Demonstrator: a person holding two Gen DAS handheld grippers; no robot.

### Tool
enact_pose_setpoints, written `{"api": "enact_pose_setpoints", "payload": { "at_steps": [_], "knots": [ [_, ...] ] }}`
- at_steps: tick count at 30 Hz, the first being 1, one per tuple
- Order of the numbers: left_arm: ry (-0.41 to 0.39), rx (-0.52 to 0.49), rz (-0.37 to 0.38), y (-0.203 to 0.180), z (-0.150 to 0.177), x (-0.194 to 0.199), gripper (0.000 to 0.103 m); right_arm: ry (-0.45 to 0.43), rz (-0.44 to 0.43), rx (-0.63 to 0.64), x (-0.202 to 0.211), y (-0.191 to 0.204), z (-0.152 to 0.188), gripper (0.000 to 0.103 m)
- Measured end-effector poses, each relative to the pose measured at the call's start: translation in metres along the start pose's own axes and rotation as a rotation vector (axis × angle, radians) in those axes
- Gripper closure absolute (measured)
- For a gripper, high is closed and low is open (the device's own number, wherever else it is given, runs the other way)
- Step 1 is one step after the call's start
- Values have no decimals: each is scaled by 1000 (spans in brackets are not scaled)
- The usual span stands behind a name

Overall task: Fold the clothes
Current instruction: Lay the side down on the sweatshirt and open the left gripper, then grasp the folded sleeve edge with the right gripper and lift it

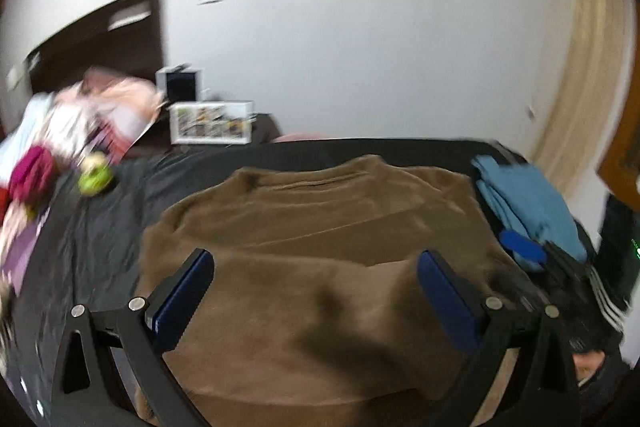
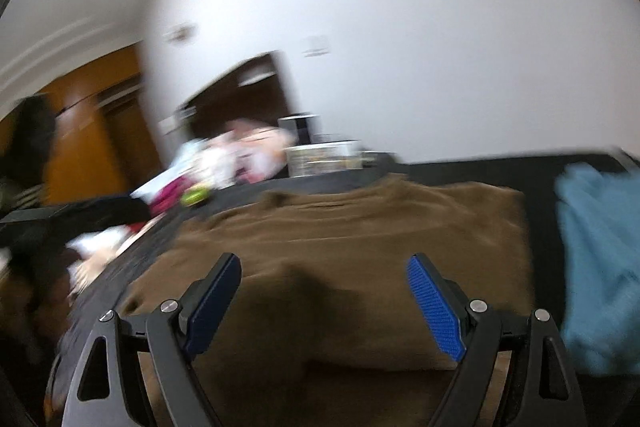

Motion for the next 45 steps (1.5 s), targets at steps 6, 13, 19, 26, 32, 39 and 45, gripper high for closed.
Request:
{"api": "enact_pose_setpoints", "payload": {
  "at_steps": [6,13,19,26,32,39,45],
  "knots": [
    [25,155,-84,74,46,-8,1,19,-132,370,17,79,15,16],
    [75,206,-54,93,76,-35,1,223,132,188,-24,2,31,16],
    [90,225,-47,102,87,-43,1,263,219,-105,-11,-87,33,16],
    [72,246,-21,105,88,-43,1,269,30,-192,-10,-91,26,16],
    [68,252,-14,107,91,-44,1,319,37,-163,-38,-85,35,16],
    [51,296,8,112,88,-38,1,313,77,-77,-55,-77,38,47],
    [31,418,11,140,72,-18,1,301,64,18,-56,-59,40,79]
  ]
}}
Point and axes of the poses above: each gripper's, at about its wrist camera, not at the fingertips, and x roughly against the way its jaws point, y to its left, z to its underside, the point moved 7 cm from there along -x, roughly the way its jaws point, and after that the axes turned 13 degrees about z, right-handed, at the moved point
